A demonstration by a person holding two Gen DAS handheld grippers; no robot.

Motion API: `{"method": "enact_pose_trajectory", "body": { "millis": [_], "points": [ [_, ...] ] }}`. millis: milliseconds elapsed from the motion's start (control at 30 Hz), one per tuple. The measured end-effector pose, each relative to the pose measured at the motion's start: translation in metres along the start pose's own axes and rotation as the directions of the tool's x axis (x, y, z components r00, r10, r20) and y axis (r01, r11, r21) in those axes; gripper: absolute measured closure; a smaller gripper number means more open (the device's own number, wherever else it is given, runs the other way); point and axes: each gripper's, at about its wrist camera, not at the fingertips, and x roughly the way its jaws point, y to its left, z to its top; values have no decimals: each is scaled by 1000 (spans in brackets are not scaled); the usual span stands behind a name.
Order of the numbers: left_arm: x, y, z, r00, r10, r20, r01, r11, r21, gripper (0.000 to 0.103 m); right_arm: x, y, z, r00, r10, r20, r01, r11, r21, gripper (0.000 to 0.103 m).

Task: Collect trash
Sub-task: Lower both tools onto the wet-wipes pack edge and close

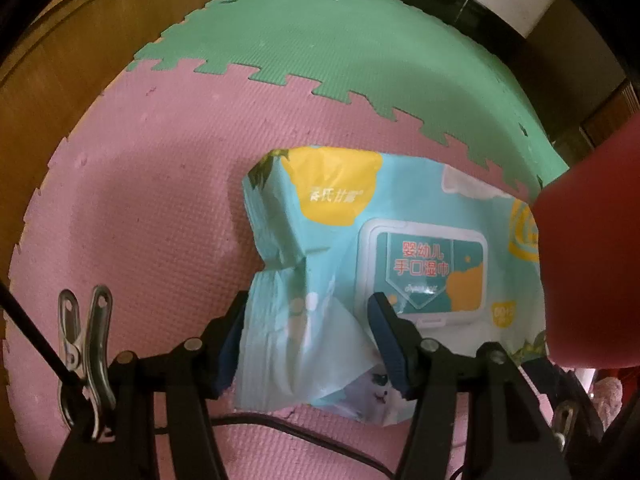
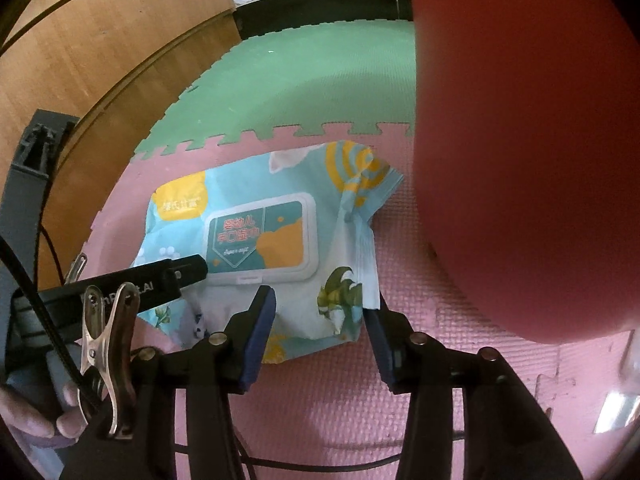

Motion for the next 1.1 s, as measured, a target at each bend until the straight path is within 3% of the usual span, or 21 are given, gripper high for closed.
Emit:
{"method": "enact_pose_trajectory", "body": {
  "millis": [400,967,1100],
  "points": [
    [1,-1,0,1000,8,7,-9,1000,11,41,20,-7,-4,999,41,-30,-39,997,68,56],
    [0,-3,-1,1000,19,17,-20,1000,23,42,21,-7,-7,999,44,0,-44,998,50,56],
    [-1,-5,-3,1000,15,22,-15,999,30,51,21,-2,-6,999,44,-13,-43,999,26,65]
  ]
}}
